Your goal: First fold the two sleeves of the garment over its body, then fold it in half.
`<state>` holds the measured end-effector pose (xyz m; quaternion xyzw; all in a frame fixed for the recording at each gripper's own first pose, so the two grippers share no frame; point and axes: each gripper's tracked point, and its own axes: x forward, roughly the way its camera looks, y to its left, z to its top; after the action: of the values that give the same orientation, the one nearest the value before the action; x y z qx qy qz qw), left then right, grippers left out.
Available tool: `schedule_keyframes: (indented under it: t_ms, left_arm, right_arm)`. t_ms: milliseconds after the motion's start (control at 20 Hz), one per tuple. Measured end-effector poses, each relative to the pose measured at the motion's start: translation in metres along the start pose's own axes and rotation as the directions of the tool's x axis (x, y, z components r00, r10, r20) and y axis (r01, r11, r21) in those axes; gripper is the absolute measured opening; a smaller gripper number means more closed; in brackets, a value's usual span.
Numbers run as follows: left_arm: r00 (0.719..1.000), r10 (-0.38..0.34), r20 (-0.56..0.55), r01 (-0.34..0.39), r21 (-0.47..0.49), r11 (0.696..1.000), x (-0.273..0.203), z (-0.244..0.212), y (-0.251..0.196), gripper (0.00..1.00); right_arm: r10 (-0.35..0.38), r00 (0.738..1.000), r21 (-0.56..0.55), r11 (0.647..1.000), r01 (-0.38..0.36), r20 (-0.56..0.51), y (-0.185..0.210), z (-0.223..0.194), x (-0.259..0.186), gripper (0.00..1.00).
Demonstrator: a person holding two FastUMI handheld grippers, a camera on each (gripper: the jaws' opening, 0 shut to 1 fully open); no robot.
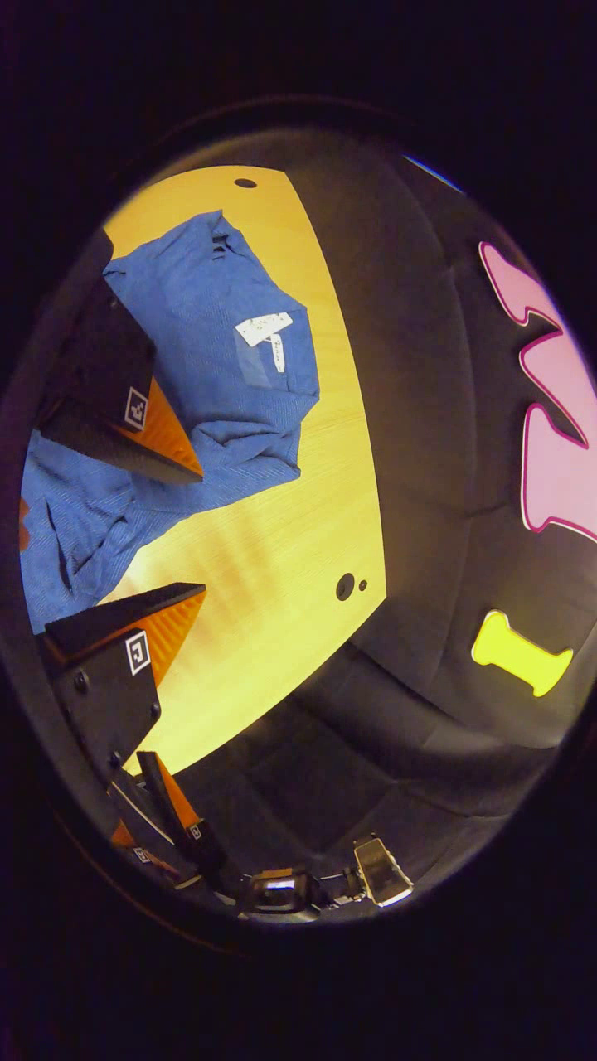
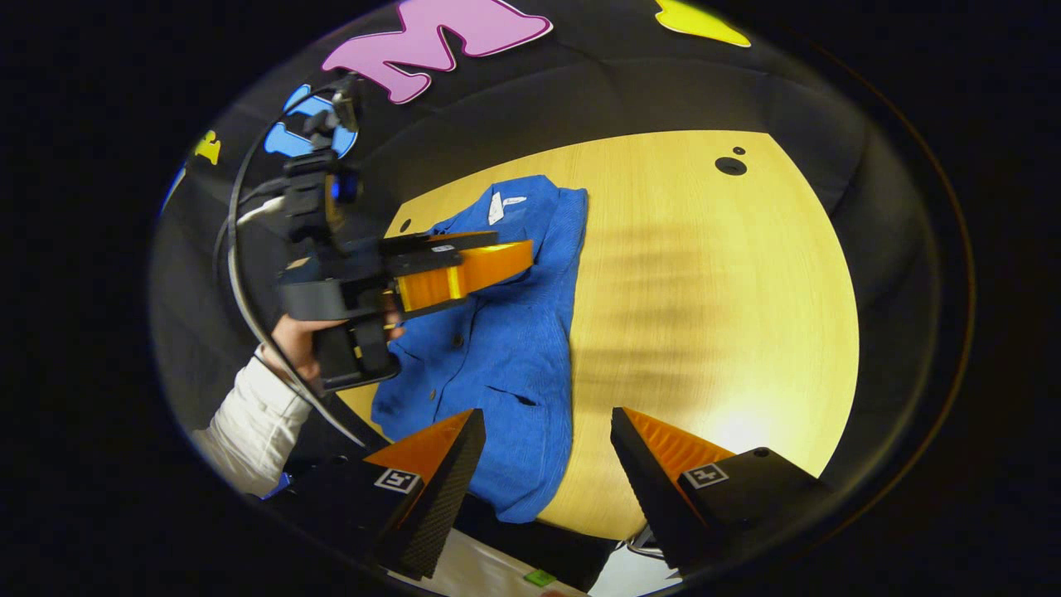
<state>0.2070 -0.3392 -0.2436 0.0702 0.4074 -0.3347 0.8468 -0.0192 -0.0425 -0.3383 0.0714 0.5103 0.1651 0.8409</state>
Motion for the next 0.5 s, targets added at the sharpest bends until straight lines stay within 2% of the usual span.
schedule_keyframes:
  t_ms: [50,100,350,500]
  left_arm:
    - [1.000,0.011,-0.016,-0.012,-0.033,0.999,-0.013,-0.013,0.004,0.72]
    - [0.999,0.022,-0.030,-0.024,-0.065,0.998,-0.026,-0.028,0.008,0.80]
    - [0.992,0.054,-0.111,-0.082,-0.267,0.960,-0.088,-0.129,0.043,0.83]
    - [0.980,0.068,-0.190,-0.124,-0.303,0.945,-0.122,-0.208,0.081,0.83]
  right_arm:
    - [-0.007,1.000,-0.002,1.000,0.007,-0.001,0.002,-0.002,0.004,0.98]
    - [-0.011,1.000,-0.004,1.000,0.011,-0.007,0.006,-0.006,0.008,0.98]
    - [-0.020,0.999,-0.011,1.000,0.019,-0.045,0.035,-0.042,0.028,0.98]
    - [-0.033,0.997,0.006,0.999,0.034,-0.068,0.056,-0.071,0.036,0.99]
